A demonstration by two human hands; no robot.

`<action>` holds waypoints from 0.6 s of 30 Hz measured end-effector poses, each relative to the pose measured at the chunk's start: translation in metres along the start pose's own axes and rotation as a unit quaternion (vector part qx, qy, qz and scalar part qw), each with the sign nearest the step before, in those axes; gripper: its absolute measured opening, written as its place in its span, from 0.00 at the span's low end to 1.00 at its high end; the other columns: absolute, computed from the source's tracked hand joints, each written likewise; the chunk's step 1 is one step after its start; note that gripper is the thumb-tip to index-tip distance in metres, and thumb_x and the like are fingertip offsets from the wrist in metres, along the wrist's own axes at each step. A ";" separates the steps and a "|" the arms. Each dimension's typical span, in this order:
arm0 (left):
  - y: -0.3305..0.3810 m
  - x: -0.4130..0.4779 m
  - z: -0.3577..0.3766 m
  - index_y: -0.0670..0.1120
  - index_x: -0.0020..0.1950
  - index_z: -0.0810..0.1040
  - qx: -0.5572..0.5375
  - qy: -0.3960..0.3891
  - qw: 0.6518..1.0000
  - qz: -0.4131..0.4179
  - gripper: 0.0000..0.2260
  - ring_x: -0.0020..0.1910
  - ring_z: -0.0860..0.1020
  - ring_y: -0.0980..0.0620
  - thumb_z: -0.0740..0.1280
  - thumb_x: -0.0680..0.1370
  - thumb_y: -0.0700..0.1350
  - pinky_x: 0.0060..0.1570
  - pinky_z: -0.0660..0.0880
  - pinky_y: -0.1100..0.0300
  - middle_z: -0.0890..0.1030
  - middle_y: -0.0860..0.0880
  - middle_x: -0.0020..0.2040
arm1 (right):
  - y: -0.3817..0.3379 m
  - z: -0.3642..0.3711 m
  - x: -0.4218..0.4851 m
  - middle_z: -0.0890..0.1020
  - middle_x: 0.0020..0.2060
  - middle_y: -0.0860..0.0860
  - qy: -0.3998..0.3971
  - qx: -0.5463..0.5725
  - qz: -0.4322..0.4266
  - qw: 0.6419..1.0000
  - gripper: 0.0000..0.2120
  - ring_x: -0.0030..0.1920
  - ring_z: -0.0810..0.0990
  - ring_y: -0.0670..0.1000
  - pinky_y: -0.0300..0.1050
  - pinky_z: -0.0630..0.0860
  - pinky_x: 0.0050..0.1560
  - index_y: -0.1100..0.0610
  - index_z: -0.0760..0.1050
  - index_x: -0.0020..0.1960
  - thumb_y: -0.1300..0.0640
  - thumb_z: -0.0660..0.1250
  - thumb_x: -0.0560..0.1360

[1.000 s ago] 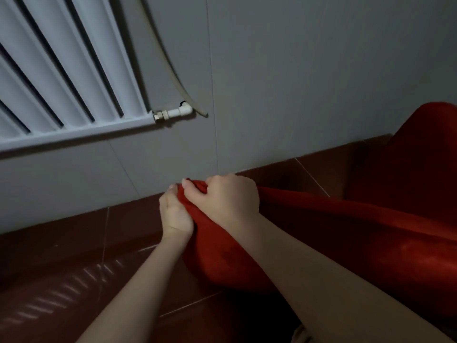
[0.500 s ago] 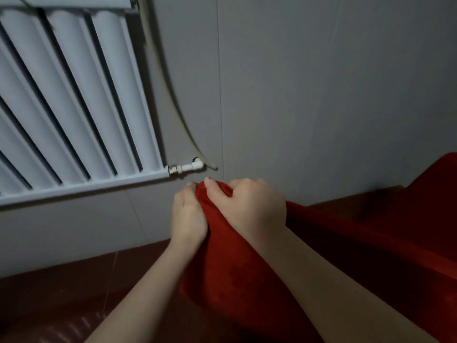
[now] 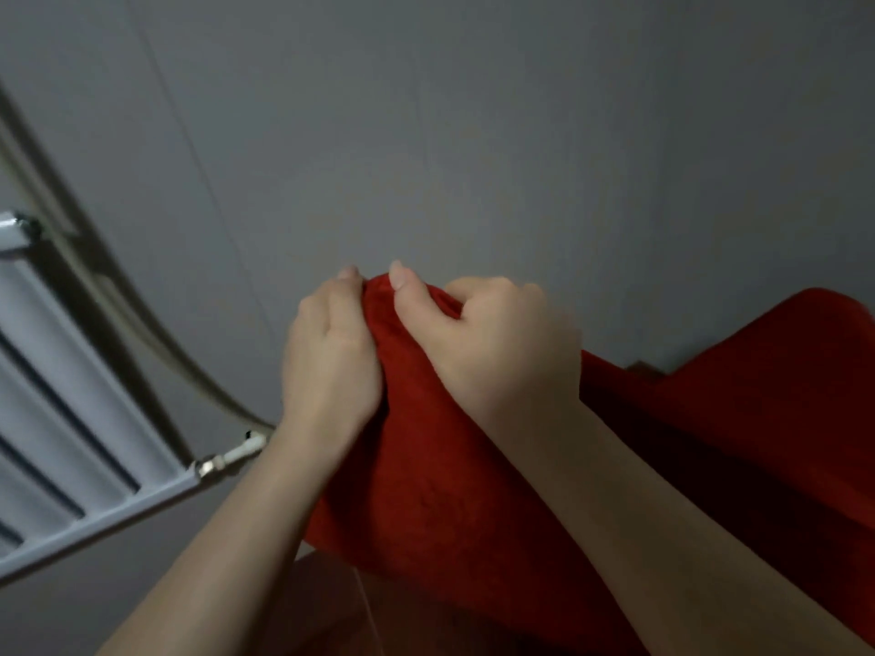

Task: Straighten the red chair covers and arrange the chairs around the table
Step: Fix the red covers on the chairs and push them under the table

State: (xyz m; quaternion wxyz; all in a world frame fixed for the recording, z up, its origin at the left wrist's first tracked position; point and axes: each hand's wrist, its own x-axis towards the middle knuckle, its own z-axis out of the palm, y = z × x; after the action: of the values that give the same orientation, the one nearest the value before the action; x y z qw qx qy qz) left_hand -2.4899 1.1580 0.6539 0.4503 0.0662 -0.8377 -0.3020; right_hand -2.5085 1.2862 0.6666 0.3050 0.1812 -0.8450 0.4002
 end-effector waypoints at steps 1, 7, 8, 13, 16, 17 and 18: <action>0.019 0.006 0.005 0.43 0.46 0.75 -0.020 -0.007 1.000 0.004 0.12 0.48 0.74 0.39 0.56 0.85 0.40 0.44 0.64 0.54 0.76 0.47 0.41 | 0.006 -0.017 0.011 0.68 0.23 0.52 0.021 -0.011 0.007 1.000 0.34 0.30 0.71 0.54 0.47 0.61 0.31 0.59 0.63 0.29 0.28 0.50 0.71; 0.167 0.040 0.045 0.47 0.37 0.68 -0.093 -0.044 0.993 0.057 0.22 0.37 0.73 0.46 0.45 0.75 0.61 0.38 0.69 0.41 0.73 0.49 0.33 | 0.052 -0.130 0.063 0.69 0.23 0.48 0.094 -0.041 0.044 0.994 0.30 0.28 0.72 0.50 0.45 0.59 0.32 0.56 0.62 0.29 0.32 0.40 0.70; 0.184 0.045 0.052 0.47 0.38 0.67 -0.092 -0.053 0.992 0.071 0.21 0.35 0.71 0.51 0.46 0.76 0.61 0.35 0.67 0.45 0.72 0.49 0.32 | 0.060 -0.148 0.067 0.68 0.21 0.48 0.106 -0.035 0.048 0.993 0.30 0.26 0.71 0.48 0.44 0.59 0.30 0.55 0.62 0.28 0.32 0.40 0.71; 0.269 0.053 0.085 0.45 0.44 0.69 -0.007 -0.144 0.973 0.179 0.12 0.27 0.60 0.61 0.51 0.81 0.49 0.29 0.51 0.62 0.61 0.61 0.33 | 0.092 -0.225 0.082 0.60 0.18 0.46 0.176 0.025 0.092 0.980 0.24 0.20 0.64 0.49 0.41 0.58 0.24 0.49 0.58 0.25 0.39 0.46 0.77; 0.320 0.049 0.098 0.50 0.42 0.65 -0.086 -0.168 0.969 0.158 0.16 0.24 0.63 0.60 0.46 0.77 0.58 0.26 0.53 0.61 0.64 0.57 0.26 | 0.110 -0.260 0.084 0.62 0.19 0.44 0.203 0.042 0.130 0.970 0.22 0.20 0.61 0.45 0.43 0.58 0.27 0.46 0.58 0.27 0.41 0.47 0.77; 0.336 0.047 0.101 0.50 0.44 0.65 -0.076 -0.183 0.967 0.163 0.17 0.23 0.62 0.60 0.44 0.76 0.59 0.26 0.53 0.61 0.64 0.57 0.25 | 0.116 -0.271 0.084 0.62 0.19 0.44 0.211 0.044 0.146 0.965 0.22 0.21 0.61 0.45 0.44 0.59 0.28 0.47 0.58 0.27 0.41 0.47 0.78; 0.349 0.045 0.105 0.51 0.45 0.65 -0.065 -0.195 0.963 0.175 0.18 0.24 0.63 0.60 0.43 0.76 0.60 0.27 0.53 0.62 0.65 0.57 0.26 | 0.122 -0.282 0.082 0.63 0.20 0.44 0.220 0.048 0.161 0.961 0.22 0.22 0.61 0.44 0.46 0.59 0.28 0.49 0.59 0.27 0.42 0.47 0.78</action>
State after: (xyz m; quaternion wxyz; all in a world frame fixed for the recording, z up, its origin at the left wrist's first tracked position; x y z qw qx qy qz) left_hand -2.5429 1.4701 0.8402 0.3274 -0.1708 -0.8862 -0.2797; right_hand -2.5326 1.5782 0.7913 0.4062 -0.0352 -0.7547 0.5140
